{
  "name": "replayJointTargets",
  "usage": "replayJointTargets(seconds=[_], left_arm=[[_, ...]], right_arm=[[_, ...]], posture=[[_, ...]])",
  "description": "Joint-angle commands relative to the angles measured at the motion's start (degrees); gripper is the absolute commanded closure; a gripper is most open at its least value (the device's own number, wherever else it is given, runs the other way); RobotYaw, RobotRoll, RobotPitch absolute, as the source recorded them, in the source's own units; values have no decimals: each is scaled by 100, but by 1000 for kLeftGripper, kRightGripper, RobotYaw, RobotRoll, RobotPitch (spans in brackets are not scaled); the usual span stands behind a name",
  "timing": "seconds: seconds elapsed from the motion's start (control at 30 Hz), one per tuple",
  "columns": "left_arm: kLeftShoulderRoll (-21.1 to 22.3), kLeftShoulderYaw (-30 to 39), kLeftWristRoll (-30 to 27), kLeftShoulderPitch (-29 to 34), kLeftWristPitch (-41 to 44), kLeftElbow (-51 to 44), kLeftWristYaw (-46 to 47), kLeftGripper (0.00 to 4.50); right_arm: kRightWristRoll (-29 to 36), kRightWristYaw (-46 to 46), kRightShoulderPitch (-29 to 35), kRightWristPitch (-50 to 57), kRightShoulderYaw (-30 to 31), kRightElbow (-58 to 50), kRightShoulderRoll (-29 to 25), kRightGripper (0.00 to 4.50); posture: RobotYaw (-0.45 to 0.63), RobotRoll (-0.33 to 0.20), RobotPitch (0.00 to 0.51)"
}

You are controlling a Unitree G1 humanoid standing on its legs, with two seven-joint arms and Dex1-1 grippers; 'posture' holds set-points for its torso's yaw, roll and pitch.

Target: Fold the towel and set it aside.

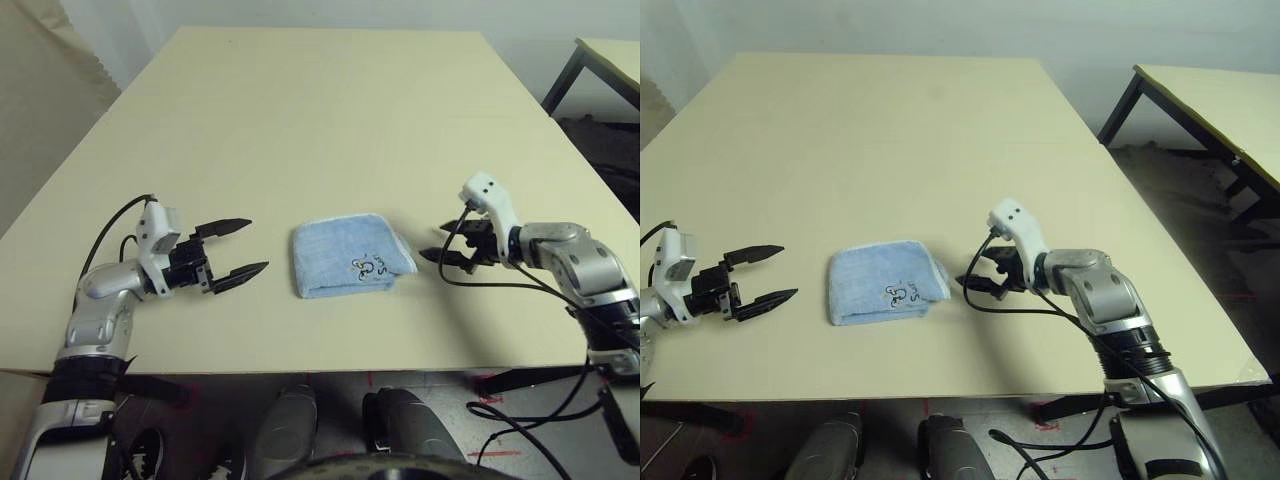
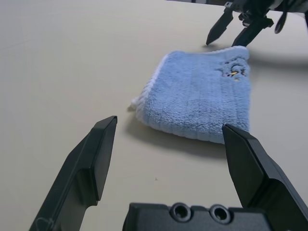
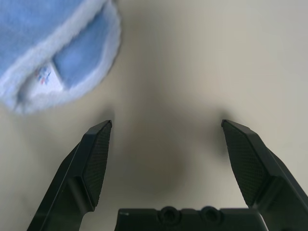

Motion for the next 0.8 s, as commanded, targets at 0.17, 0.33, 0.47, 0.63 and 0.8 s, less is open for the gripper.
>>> replayJointTargets(seconds=[0.17, 0.33, 0.47, 0.63, 0.8], left_arm=[[192, 122, 62, -185, -123, 261, -207, 34], [255, 104, 118, -219, -134, 297, -212, 34], [248, 108, 159, -211, -204, 256, -167, 34], [232, 98, 192, -188, -238, 206, -113, 34], [244, 76, 236, -209, -322, 213, -107, 34]], right_arm=[[718, 46, -646, 1172, -529, 528, 181, 0], [1021, 78, -843, 1675, -580, 633, 154, 0], [1063, 39, -884, 1681, -488, 624, 104, 0], [1011, 98, -763, 1422, -371, 445, 33, 0], [1297, 187, -756, 1781, -497, 413, 66, 0]], posture=[[87, 0, 65], [87, 0, 66], [89, 0, 65], [88, 0, 65], [84, 0, 66]])
